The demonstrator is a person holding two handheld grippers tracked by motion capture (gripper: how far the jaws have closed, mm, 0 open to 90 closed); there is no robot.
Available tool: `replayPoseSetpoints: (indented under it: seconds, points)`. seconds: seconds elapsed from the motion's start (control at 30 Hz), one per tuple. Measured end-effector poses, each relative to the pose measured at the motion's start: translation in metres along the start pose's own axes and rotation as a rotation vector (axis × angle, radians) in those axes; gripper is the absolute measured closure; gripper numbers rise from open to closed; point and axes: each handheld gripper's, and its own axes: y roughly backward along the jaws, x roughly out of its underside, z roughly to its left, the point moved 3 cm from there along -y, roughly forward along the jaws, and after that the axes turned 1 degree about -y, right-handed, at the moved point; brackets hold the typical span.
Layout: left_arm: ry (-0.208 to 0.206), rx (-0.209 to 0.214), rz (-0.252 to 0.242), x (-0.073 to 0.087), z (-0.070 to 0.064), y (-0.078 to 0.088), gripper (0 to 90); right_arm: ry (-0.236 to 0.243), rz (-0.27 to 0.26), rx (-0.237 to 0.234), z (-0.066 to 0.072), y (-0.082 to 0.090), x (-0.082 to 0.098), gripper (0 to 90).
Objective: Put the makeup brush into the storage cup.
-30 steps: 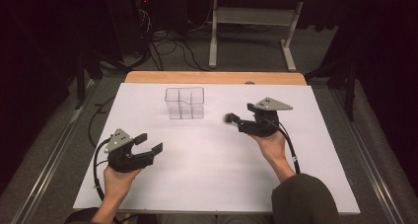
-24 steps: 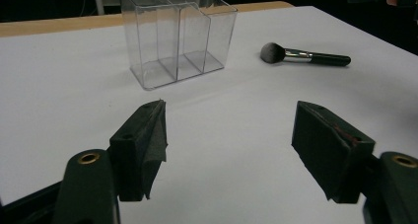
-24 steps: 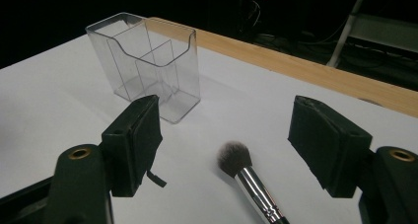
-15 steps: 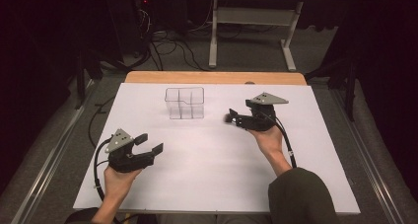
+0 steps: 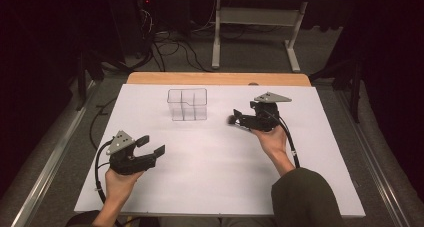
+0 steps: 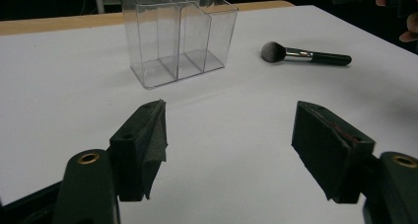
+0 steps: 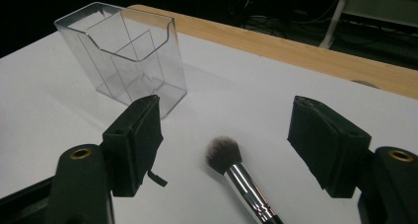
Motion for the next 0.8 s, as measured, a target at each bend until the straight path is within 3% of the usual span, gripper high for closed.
replayPoseSetpoints:
  seconds: [0.2,0.5,0.73,0.8]
  points:
    - [0.001,-0.004,0.006,0.0001,0.0006,-0.0004,29.6,-0.036,0.021,-0.015,-0.0037,0.0027,0.0000,31.3]
    - [0.000,-0.003,0.007,0.0001,0.0001,-0.0011,29.6,-0.001,0.070,-0.010,-0.0043,0.0067,0.0004,31.1]
    - [0.002,-0.001,0.006,0.0003,0.0007,-0.0006,29.6,-0.020,0.101,-0.021,-0.0088,0.0088,0.0005,31.2]
    - [0.003,0.001,0.003,0.0001,0.0004,-0.0005,29.6,-0.009,0.135,-0.029,-0.0097,0.0092,-0.0011,30.2]
